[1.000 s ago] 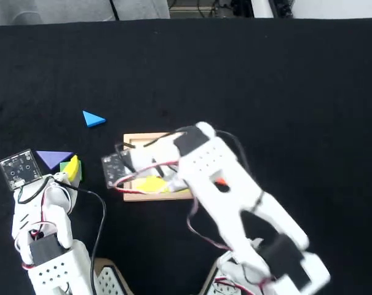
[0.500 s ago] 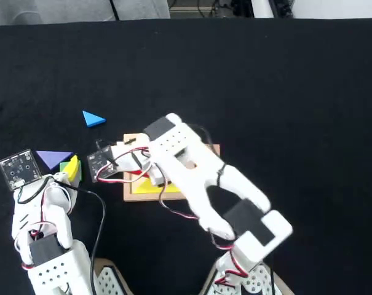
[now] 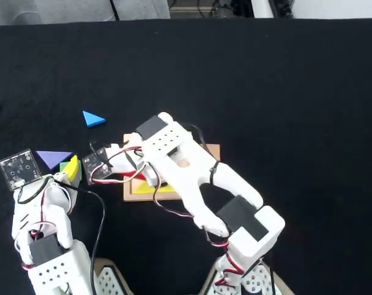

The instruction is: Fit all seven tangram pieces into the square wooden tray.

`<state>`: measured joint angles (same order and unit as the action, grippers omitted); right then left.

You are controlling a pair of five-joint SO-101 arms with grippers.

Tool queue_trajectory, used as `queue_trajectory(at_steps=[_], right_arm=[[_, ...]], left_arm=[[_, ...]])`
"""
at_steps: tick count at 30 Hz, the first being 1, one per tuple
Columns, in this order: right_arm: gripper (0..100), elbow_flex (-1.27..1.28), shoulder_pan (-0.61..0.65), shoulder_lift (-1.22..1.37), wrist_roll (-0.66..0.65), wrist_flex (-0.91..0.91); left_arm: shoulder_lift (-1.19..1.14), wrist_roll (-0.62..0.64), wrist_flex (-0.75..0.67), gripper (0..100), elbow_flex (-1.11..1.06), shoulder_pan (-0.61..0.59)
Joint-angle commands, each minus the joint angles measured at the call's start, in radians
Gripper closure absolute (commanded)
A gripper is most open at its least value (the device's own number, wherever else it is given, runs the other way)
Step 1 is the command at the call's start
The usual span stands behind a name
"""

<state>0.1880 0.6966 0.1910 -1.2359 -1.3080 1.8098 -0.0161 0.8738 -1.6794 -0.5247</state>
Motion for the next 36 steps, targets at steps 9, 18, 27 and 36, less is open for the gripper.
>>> queue_trajectory(at_steps=[9, 18, 27, 36], right_arm=[[69.6, -0.050, 0.014, -0.010, 0.009, -0.040], [69.4, -0.058, 0.008, -0.018, 0.009, -0.041], [97.7, -0.177, -0.219, -0.013, 0.011, -0.018], [98.8, -0.177, -0.235, 0.162, 0.230, 0.153]], left_arm=[[0.011, 0.000, -0.018, 66, -0.019, 0.013], [0.011, 0.000, -0.018, 66, -0.019, 0.013], [0.011, 0.000, -0.018, 66, -0.019, 0.013], [0.011, -0.038, -0.014, 66, -0.019, 0.038]])
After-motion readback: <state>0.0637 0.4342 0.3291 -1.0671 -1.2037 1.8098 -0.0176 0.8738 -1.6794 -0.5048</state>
